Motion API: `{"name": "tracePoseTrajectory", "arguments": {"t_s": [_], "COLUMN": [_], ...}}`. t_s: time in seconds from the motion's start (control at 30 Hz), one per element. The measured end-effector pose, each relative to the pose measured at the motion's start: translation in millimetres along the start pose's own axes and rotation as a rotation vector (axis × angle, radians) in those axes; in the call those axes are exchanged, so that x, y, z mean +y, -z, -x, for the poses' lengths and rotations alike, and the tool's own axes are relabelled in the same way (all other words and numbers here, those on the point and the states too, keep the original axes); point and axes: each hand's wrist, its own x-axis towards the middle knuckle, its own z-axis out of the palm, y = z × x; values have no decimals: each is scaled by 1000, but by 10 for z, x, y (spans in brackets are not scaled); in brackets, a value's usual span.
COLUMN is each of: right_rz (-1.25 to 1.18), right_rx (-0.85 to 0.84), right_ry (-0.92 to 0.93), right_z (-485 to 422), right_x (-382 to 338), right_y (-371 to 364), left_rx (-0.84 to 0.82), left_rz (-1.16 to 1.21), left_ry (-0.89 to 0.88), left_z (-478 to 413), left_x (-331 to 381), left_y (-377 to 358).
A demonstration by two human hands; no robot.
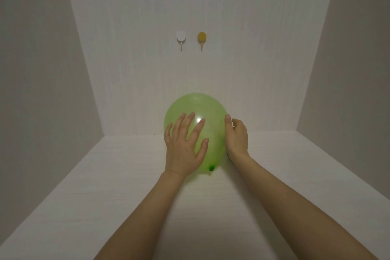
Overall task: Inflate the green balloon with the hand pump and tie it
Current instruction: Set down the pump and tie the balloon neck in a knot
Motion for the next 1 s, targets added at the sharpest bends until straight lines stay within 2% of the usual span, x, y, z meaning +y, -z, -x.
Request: {"name": "tracePoseTrajectory", "arguments": {"t_s": [0.2, 0.47, 0.7, 1.0], "right_rz": [-50, -36, -1, 61], "right_rx": [36, 40, 38, 75], "right_ry": [-34, -3, 48, 175], "right_z": [8, 27, -52, -83], "right_x": [-55, -122, -173, -367], "right_y": [27, 59, 90, 143], "left_rx": [-70, -18, -14, -43], "left_rz": [-11, 11, 36, 64], "left_ry": [61, 12, -4, 60], "left_z": [-71, -104, -212, -405], "left_x": [22, 37, 65, 92], "left_y": [-56, -38, -5, 108]}}
